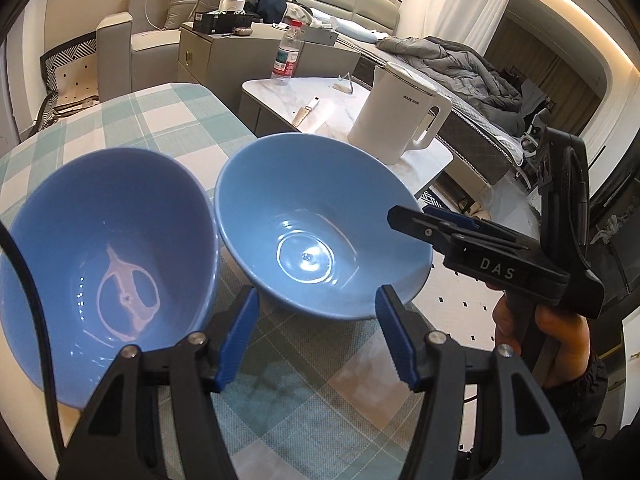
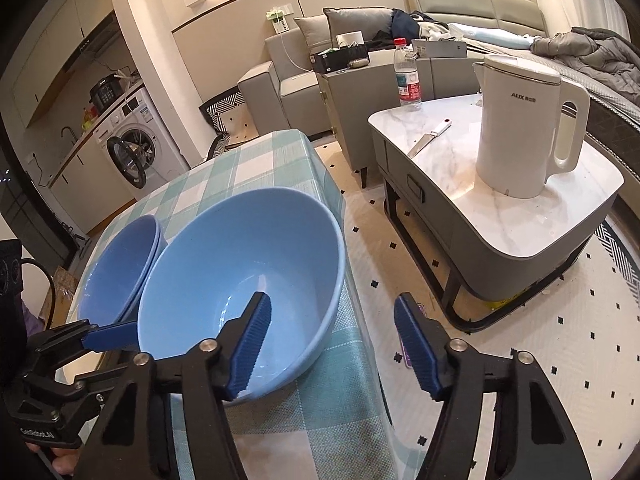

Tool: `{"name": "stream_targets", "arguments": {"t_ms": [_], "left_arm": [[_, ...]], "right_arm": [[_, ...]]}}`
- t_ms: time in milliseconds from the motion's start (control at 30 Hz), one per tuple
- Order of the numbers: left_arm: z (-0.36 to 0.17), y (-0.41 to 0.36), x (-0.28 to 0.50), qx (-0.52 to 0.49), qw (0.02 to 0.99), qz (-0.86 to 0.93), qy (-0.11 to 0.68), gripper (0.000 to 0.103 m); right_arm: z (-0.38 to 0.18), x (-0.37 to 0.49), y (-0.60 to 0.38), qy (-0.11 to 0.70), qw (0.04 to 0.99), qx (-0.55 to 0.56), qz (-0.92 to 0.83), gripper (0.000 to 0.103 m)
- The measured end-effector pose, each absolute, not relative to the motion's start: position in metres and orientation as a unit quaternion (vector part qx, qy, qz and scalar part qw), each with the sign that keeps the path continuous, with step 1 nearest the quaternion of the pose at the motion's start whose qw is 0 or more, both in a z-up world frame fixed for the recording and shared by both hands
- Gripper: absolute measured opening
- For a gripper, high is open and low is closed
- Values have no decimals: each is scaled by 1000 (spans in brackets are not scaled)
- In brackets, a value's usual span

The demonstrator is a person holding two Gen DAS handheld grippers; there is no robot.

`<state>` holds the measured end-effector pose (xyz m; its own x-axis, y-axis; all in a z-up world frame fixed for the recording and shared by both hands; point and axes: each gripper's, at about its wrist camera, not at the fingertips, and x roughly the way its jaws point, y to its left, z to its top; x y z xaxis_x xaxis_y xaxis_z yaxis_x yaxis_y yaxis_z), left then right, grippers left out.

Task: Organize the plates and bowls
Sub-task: 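Close the right tool on the light blue bowl's rim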

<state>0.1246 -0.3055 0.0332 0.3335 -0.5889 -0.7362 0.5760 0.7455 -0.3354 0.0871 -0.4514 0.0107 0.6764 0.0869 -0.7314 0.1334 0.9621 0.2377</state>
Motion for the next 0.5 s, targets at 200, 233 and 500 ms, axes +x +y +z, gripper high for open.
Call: {"name": "stream_targets", "arguments": {"t_ms": [200, 233, 500], "left_arm": [[31, -309, 128, -7, 817, -354, 454, 60], [31, -309, 128, -5, 818, -353, 454, 60], [32, -311, 130, -9, 818, -353, 454, 60]], "right_arm": [[5, 96, -451, 406, 904, 136, -5, 55], [5, 96, -451, 406, 904, 136, -4, 54], [3, 103, -450, 403, 906, 132, -3, 43]]}}
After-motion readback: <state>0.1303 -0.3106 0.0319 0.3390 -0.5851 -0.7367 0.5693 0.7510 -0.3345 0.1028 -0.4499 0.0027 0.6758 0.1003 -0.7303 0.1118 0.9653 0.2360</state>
